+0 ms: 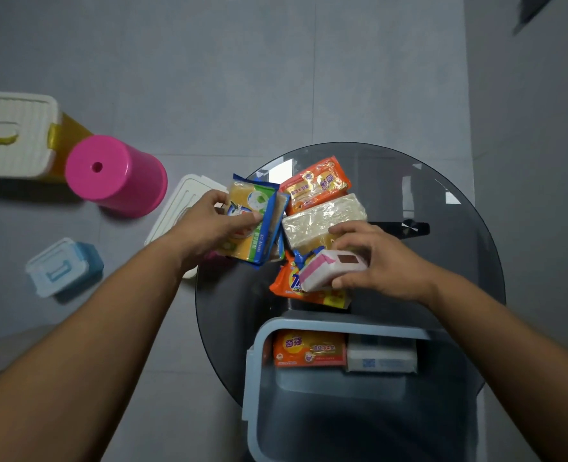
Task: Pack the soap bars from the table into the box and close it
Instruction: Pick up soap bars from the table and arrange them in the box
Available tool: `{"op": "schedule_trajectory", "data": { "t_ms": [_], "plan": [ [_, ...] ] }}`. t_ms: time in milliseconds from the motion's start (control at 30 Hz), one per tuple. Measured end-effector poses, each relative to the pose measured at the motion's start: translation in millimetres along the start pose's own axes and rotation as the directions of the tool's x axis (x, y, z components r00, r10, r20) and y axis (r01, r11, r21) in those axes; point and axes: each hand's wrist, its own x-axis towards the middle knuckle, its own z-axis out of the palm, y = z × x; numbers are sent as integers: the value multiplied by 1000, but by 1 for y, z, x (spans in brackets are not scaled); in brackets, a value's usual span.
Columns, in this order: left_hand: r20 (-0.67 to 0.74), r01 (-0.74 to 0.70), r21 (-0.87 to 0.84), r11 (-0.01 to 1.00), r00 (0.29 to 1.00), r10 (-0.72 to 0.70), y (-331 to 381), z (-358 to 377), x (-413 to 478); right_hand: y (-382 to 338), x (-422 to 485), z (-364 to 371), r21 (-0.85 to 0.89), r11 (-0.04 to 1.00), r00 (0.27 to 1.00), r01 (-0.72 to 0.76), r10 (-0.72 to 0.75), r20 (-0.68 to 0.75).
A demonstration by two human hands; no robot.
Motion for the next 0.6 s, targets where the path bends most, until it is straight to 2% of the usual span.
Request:
{"op": "schedule_trajectory", "data": {
  "t_ms": [167,467,600],
  "plan": [
    [6,52,55,997,999,-53,6,0,0,2,1,7,-96,995,996,13,-21,-82],
    [53,49,46,998,997,-52,3,1,-2,4,8,12,-329,935,982,130,-167,-87],
    [79,33,46,998,996,-37,0,2,-1,8,6,19,-331,936,981,120,-164,-108]
  ]
}}
